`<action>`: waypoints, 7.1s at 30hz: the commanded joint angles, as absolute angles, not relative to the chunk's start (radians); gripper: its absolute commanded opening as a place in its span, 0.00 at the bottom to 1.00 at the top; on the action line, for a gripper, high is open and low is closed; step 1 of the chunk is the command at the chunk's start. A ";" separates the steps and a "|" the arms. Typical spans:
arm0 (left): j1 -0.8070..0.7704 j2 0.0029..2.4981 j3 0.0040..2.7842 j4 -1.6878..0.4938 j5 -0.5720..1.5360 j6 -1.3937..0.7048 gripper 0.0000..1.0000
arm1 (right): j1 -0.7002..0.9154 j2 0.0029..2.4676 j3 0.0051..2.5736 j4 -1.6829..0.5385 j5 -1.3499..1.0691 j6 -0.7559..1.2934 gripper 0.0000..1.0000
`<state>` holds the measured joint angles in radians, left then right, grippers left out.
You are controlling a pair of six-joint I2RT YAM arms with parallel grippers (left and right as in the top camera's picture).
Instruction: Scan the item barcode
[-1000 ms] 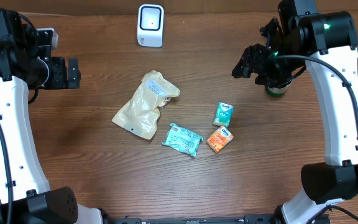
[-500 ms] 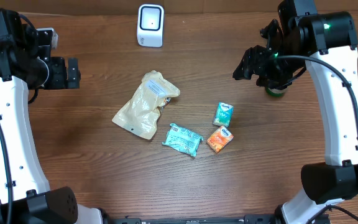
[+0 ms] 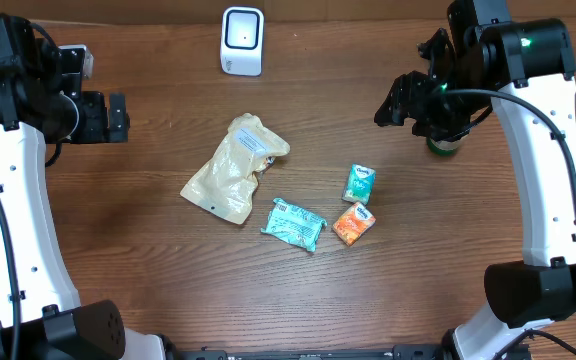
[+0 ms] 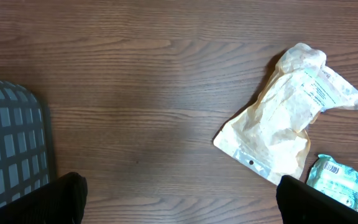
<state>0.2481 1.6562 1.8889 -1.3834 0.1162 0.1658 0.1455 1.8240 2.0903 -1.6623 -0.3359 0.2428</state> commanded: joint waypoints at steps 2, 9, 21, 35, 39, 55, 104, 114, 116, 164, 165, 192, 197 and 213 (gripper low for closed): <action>0.242 1.662 1.886 -1.383 0.116 0.187 1.00 | 0.141 1.818 2.089 -1.652 -0.330 0.234 0.65; 0.242 1.662 1.886 -1.383 0.116 0.187 1.00 | 0.135 1.801 2.136 -1.694 -0.330 0.207 0.63; 0.242 1.662 1.886 -1.383 0.116 0.187 1.00 | 0.133 1.550 2.136 -1.694 -0.288 0.208 0.62; 0.242 1.662 1.886 -1.383 0.116 0.187 1.00 | 0.134 1.348 1.996 -1.694 -0.237 0.271 0.62; 0.242 1.662 1.886 -1.383 0.116 0.187 1.00 | 0.134 1.351 1.834 -1.686 -0.237 0.273 0.62; 0.242 1.662 1.886 -1.383 0.116 0.187 1.00 | 0.135 1.386 1.350 -1.298 -0.248 0.364 0.61; 0.239 1.662 1.886 -1.383 0.116 0.187 1.00 | 0.192 1.942 1.231 -0.994 -0.285 0.438 0.28; 0.237 1.662 1.886 -1.383 0.116 0.187 1.00 | 0.199 1.942 1.230 -1.037 -0.286 0.412 0.28; 0.237 1.662 1.886 -1.383 0.116 0.187 1.00 | 0.203 1.942 1.230 -1.051 -0.286 0.405 0.28; 0.235 1.662 1.886 -1.383 0.116 0.187 1.00 | 0.295 1.942 1.230 -0.939 -0.224 0.592 0.25; 0.235 1.662 1.886 -1.383 0.116 0.187 1.00 | 0.295 1.942 1.230 -0.926 -0.224 0.596 0.24; 0.235 1.662 1.886 -1.383 0.116 0.187 1.00 | 0.301 1.940 1.493 -0.979 -0.266 0.031 0.63; 0.235 1.662 1.886 -1.383 0.116 0.187 1.00 | 0.347 1.940 1.493 -0.955 -0.429 0.053 0.52; 0.235 1.662 1.886 -1.383 0.116 0.187 1.00 | 0.509 1.943 1.397 -0.784 -0.105 0.536 0.16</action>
